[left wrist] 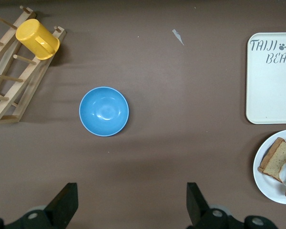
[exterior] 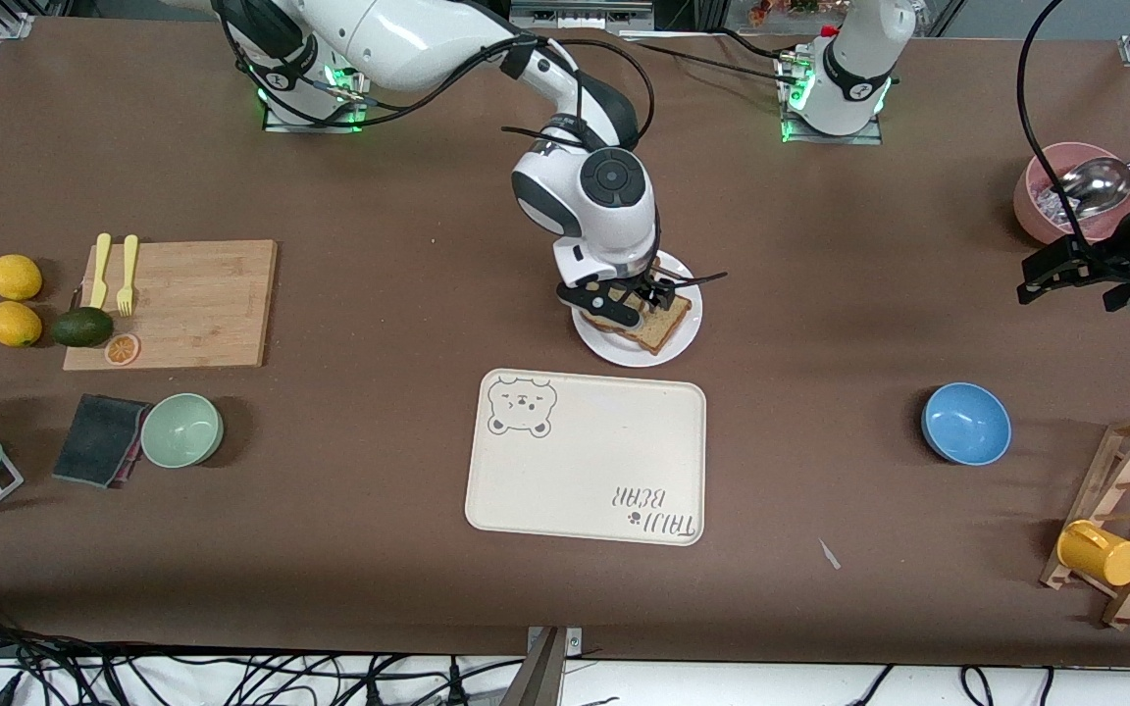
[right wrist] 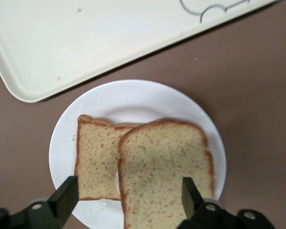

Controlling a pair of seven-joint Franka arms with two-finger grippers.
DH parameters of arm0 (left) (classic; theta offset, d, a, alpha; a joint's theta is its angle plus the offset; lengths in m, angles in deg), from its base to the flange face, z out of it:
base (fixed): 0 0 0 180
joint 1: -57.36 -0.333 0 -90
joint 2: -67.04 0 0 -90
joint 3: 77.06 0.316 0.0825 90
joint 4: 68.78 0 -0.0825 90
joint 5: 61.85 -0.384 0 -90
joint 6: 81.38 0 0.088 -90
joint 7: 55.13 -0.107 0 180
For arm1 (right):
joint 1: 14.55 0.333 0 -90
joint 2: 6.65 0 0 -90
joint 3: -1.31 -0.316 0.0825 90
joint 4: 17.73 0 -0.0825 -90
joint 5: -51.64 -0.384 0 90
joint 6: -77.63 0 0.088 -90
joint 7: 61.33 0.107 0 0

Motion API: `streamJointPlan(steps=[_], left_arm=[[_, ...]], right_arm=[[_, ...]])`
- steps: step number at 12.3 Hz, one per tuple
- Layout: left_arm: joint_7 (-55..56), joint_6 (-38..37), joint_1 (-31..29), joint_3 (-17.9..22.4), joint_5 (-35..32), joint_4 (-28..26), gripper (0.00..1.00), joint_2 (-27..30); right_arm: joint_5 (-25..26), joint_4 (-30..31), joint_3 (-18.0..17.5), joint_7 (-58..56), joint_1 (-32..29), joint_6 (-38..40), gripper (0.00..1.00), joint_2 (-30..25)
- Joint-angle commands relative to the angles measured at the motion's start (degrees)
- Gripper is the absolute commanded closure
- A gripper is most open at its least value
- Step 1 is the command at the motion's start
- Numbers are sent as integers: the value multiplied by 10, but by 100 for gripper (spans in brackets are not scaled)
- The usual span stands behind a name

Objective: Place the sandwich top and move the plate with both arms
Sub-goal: 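Withdraw the right gripper while the left gripper reaches toward the plate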

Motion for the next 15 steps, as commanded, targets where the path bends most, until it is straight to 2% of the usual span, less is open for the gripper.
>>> streamJointPlan(steps=[1,7,9,10,12,13,14,15], left_arm=[[-3,-7,-1,1,9,13,0,-6],[-8,-6,8,-2,20,13,0,-58],[-8,-21,19,-5,86,5,0,-85],[-9,-38,30,-7,112,5,0,-100],[-9,-40,43,-15,151,5,0,-131],[-9,-39,44,-26,179,6,0,-152],[-9,-38,44,-39,207,5,0,-171],[-9,-37,46,-55,223,5,0,-188]], right_arm=[[3,1,3,-82,-42,82,1,-59],[-2,3,3,-331,-176,236,0,-178],[-6,17,16,-421,-209,279,0,-237],[-22,46,17,-454,-237,292,0,-274],[-93,98,17,-525,-312,293,0,-340],[-108,116,18,-562,-350,294,0,-366],[-111,139,37,-607,-372,293,0,-391],[-121,155,77,-662,-375,293,0,-412]])
